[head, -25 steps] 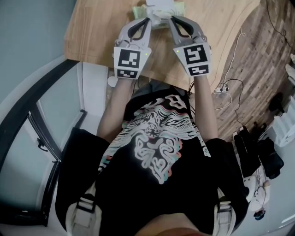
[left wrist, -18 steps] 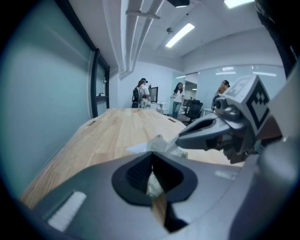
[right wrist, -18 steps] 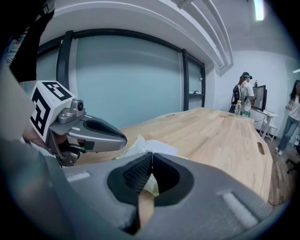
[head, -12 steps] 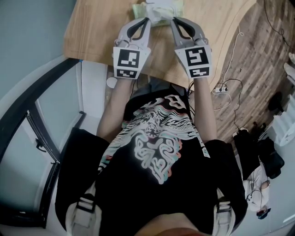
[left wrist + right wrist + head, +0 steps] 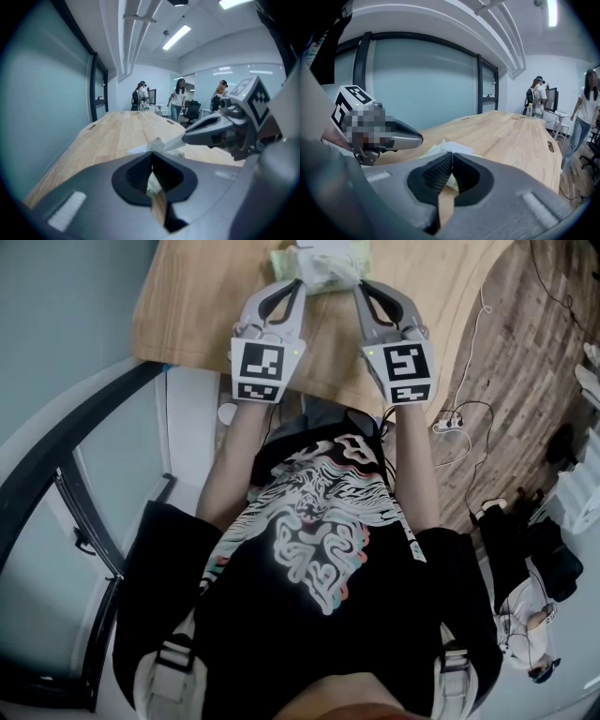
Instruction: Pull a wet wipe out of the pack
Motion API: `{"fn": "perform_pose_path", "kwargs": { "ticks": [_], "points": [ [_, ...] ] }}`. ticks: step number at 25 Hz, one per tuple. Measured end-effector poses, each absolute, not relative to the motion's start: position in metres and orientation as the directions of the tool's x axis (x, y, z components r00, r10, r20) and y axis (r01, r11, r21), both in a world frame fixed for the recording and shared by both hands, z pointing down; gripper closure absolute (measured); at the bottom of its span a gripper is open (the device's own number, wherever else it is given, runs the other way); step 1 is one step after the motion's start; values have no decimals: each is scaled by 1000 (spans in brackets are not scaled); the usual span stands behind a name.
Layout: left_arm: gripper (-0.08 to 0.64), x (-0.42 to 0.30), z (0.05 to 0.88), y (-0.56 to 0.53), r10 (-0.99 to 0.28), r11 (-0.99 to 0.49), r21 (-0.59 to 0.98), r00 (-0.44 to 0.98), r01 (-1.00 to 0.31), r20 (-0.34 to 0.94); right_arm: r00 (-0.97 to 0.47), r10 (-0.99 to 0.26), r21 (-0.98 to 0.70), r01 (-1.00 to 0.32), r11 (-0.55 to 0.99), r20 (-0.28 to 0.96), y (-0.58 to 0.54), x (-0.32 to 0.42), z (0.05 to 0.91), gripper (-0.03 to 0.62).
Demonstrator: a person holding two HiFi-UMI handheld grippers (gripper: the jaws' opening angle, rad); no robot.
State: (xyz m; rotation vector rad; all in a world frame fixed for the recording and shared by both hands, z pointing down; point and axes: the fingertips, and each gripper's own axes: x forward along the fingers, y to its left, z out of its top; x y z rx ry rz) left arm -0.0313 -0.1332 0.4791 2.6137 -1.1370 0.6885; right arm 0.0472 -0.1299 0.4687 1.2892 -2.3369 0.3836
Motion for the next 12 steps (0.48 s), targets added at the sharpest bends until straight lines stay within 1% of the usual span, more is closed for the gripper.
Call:
{"fn": "perform_pose_path", "kwargs": {
  "ticks": [12],
  "points": [
    [572,-44,466,-131,-649,-681,-10,597,-733,471,-455,-754,-49,-868,494,474,-119,50,455,591]
  ]
}}
